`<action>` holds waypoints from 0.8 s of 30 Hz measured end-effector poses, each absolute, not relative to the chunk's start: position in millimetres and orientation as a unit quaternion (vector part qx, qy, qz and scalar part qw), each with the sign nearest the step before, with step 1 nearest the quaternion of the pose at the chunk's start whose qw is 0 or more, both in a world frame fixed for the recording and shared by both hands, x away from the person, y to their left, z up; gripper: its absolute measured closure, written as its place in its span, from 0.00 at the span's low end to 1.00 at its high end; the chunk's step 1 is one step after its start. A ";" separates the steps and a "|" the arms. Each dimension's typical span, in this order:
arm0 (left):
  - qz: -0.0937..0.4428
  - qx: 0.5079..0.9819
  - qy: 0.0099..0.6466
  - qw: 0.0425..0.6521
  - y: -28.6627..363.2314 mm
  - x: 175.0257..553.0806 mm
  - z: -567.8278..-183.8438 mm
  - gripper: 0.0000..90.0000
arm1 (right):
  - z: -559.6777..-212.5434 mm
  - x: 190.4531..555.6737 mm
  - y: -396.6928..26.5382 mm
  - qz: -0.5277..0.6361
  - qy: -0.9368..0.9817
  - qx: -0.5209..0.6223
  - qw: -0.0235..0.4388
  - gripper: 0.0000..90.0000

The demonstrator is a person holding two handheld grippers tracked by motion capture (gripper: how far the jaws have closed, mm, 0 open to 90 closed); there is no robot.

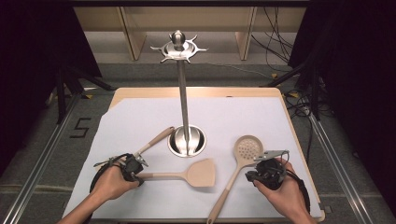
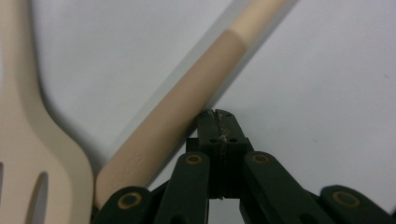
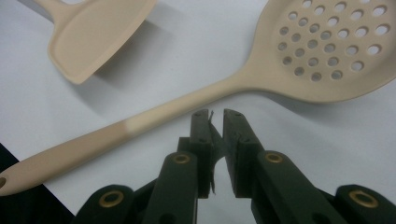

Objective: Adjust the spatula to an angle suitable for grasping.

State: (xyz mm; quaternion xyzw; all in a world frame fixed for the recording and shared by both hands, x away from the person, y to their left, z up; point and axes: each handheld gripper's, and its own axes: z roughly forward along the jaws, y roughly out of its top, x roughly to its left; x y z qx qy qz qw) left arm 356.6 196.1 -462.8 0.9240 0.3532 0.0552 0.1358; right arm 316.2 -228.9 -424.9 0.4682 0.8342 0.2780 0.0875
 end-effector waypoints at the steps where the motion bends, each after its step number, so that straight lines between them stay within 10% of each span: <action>1: 0.057 0.921 0.360 0.137 196.1 362.2 -462.8 0.99 | -425.4 315.9 -228.7 0.278 0.835 0.466 0.089 0.92; 21: 0.056 0.886 0.429 0.167 193.3 392.9 -464.9 0.98 | -425.0 317.1 -228.6 0.282 0.833 0.469 0.082 0.90; 24: 0.024 0.876 0.445 0.185 195.2 390.8 -462.1 0.76 | -427.0 316.2 -228.1 0.283 0.834 0.468 0.078 0.88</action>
